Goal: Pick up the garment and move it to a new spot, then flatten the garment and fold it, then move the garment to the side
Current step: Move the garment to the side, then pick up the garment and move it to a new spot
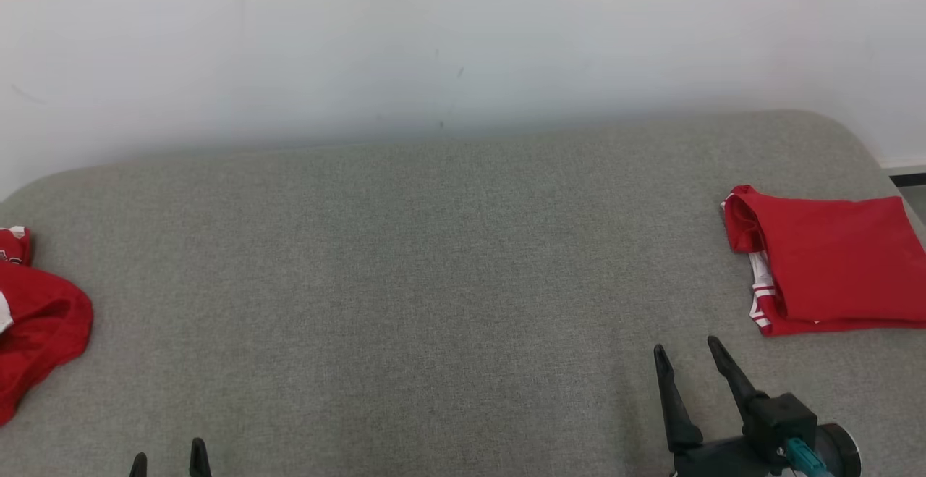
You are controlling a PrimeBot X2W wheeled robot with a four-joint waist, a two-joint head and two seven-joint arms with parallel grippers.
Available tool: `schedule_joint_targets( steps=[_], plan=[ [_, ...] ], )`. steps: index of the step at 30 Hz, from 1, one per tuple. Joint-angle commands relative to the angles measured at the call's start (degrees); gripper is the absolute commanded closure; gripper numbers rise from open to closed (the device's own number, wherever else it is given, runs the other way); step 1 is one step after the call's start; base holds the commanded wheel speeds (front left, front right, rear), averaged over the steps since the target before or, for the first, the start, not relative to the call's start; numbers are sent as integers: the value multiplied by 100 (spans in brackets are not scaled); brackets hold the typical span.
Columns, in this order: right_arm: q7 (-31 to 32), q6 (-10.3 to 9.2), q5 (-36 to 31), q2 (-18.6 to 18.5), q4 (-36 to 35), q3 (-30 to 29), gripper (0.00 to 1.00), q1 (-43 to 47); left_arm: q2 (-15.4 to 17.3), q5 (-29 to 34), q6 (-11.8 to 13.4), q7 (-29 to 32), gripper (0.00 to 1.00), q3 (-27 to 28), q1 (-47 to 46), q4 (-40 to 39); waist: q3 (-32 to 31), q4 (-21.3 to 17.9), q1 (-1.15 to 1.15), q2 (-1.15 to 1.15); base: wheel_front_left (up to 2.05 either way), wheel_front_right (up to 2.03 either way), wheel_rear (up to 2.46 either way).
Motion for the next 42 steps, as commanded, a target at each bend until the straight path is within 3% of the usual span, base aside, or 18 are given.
schedule_joint_targets(
  steps=[1,30,36,42],
  plan=[
    [-31,-16,79,8,-27,16,0,123,-8,50,-7,-17,0,11,90,21,-66,2,1,1,0,0,0],
    [-33,-17,370,9,-175,64,0,457,-8,93,-50,-17,0,20,108,24,-109,16,1,1,0,0,0],
    [-29,-17,391,8,-198,62,0,510,-8,87,-57,-17,0,7,51,18,-127,265,1,1,0,0,0],
    [-22,-17,455,8,-208,175,0,579,-8,154,-59,-18,0,30,120,39,-166,835,1,1,0,0,0]
  ],
)
